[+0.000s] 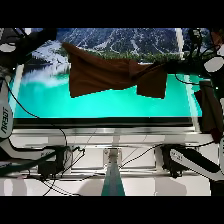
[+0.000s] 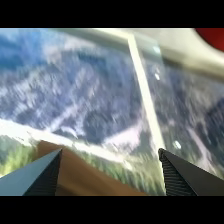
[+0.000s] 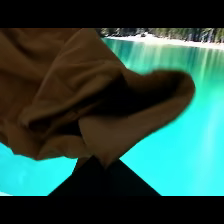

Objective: Fold the clothes and pants, and hang the long-sleeved shirts on hangers.

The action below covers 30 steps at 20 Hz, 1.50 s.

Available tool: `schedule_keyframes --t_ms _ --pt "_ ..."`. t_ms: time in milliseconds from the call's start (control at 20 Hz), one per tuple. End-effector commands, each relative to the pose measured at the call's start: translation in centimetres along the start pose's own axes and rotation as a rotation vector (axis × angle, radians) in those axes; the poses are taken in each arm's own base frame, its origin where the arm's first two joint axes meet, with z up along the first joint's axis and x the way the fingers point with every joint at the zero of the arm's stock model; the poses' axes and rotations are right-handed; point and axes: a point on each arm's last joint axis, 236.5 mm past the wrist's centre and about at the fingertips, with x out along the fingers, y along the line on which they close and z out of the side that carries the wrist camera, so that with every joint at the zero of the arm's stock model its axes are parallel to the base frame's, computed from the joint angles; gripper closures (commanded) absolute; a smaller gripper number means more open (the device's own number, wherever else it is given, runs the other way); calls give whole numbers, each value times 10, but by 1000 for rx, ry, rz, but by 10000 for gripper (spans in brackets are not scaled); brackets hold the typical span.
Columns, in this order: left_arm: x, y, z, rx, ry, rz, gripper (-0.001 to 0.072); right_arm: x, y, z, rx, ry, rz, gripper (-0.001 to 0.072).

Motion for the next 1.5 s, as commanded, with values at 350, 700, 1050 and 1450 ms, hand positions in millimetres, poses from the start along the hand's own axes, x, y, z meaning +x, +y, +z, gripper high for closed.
schedule_keyframes --t_ms 350,700,1050,1450 --pt "-106 46 -209 -294 854 22 11 75 -36 -47 65 169 -27 698" --pt "-145 34 -308 -358 1066 -64 13 75 -36 -47 68 169 -27 698" --pt "-98 21 -313 -450 944 -108 210 74 -34 -50 78 183 -18 698" --pt "-83 8 -307 -377 894 -155 695 72 -30 -55 79 207 -4 698"
